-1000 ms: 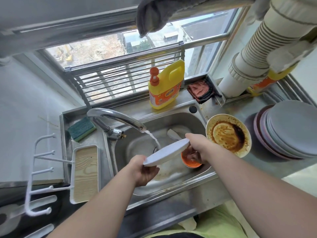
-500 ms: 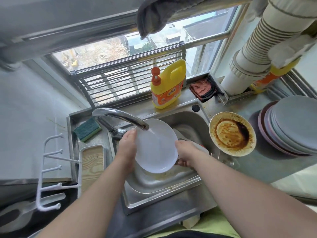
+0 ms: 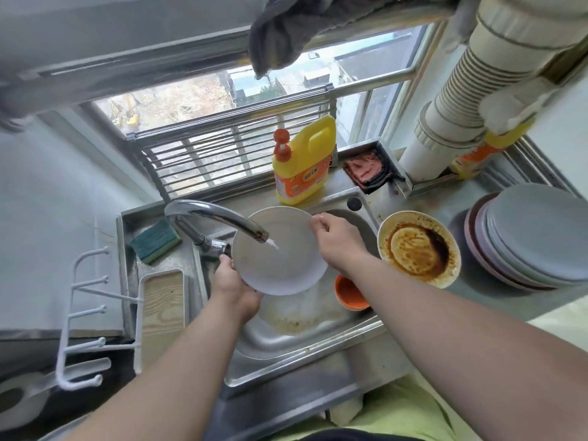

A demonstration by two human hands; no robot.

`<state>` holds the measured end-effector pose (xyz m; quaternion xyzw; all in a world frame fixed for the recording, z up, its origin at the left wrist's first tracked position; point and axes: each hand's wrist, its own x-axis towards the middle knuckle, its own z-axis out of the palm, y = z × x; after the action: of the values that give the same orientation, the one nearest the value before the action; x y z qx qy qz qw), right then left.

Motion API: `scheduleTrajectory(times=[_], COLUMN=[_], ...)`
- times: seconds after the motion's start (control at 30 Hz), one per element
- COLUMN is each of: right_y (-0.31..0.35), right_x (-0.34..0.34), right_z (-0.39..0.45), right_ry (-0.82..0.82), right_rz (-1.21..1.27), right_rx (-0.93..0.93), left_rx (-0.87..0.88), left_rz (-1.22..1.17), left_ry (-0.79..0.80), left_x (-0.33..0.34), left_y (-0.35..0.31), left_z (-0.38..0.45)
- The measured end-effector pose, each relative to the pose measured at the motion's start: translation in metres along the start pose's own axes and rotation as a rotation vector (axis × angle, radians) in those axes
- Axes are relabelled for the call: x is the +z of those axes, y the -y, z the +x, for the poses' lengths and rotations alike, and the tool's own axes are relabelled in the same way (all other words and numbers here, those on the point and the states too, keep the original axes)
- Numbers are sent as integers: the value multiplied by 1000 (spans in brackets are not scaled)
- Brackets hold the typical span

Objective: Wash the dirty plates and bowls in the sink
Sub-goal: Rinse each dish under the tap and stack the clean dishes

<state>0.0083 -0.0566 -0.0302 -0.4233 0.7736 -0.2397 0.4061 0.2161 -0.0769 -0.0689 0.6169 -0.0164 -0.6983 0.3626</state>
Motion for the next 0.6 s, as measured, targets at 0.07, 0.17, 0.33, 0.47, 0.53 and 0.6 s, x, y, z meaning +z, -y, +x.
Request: scheduleTrajectory(times=[0.07,0.17,0.33,0.47,0.53,0.6], right_y=[0,-3,-15,-29,-38,-50], right_x=[-12,-30,-51,-56,-54,-45], right_z=[-1,-2,-11,-17,-15,-12], right_ry=[-40,-116,-213,-247,-249,-213], right_rz=[-89,-162,-166,-61,46,182], right_rx=[-56,-121,-162,-24,99,229], left_rx=[-39,-85,-111,-113,-77,-44], left_rz=[-25,4,113,241,323,374], left_ry=[7,47,161,101,88,93], left_x=[13,31,62,68,64,62], left_y=[10,20,29,36,36,32], left_z=[-4,-7,-15,-1,-2,-8])
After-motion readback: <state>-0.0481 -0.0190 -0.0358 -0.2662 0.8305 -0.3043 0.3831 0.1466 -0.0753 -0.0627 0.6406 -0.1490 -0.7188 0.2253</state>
